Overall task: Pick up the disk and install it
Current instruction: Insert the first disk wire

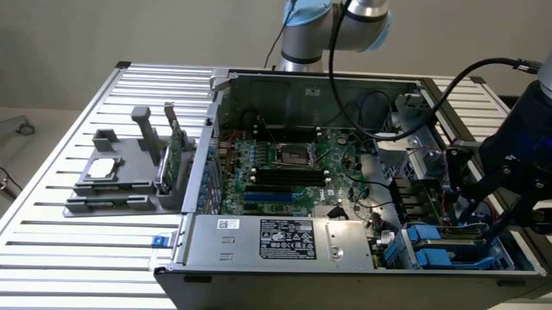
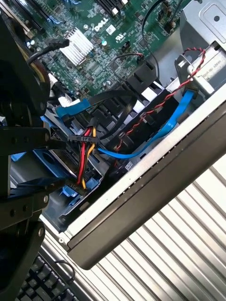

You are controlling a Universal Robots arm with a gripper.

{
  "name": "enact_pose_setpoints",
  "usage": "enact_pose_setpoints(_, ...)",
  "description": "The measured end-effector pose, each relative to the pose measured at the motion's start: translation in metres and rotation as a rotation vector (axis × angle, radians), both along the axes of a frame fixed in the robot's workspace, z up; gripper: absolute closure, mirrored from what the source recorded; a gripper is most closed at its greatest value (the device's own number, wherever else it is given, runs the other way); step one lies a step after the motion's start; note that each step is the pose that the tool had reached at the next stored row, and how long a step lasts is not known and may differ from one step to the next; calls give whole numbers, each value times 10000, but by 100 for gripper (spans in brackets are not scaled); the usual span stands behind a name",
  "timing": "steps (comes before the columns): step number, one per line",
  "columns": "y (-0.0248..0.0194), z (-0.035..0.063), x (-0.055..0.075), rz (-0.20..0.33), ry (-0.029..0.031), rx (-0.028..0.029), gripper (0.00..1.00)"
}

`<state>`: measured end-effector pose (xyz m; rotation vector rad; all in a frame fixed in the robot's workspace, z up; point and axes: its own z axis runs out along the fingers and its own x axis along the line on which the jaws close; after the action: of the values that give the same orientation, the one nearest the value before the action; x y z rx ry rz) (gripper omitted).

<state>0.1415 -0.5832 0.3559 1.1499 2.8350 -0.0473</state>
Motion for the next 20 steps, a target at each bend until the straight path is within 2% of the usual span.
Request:
enact_pose_setpoints(11, -14, -3, 72, -399, 0, 8, 63)
enact_pose_setpoints(20, -54, -53, 82, -832, -6, 8, 63)
